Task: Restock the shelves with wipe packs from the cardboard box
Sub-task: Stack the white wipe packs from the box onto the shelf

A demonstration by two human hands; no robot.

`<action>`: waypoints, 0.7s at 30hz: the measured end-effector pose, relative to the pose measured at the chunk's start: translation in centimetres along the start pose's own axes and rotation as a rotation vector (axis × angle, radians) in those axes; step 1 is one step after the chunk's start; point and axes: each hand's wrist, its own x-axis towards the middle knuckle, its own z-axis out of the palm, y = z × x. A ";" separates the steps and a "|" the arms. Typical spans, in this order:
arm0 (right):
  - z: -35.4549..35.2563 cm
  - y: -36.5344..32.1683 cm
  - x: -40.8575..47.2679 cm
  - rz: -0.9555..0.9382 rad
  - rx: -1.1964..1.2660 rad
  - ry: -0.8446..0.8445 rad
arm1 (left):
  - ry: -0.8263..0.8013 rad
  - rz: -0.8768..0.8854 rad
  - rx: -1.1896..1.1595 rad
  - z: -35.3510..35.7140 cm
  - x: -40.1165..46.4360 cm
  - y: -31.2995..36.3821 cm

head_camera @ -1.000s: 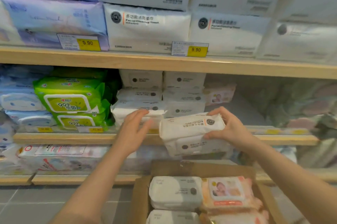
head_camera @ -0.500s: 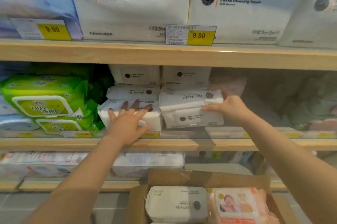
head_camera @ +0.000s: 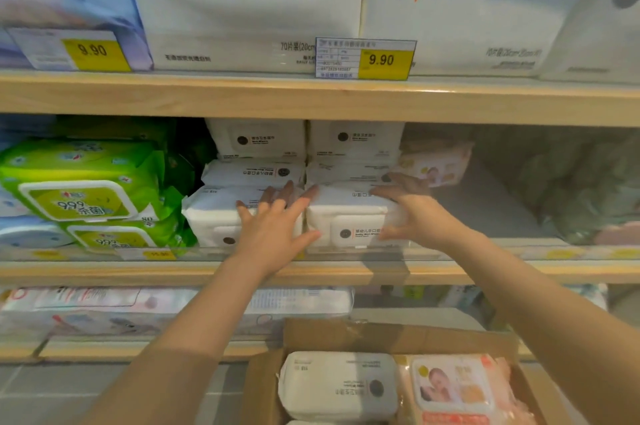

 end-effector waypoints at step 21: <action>3.6 -0.2 -1.1 -0.038 -0.155 0.147 | 0.185 -0.095 0.145 2.7 1.2 2.3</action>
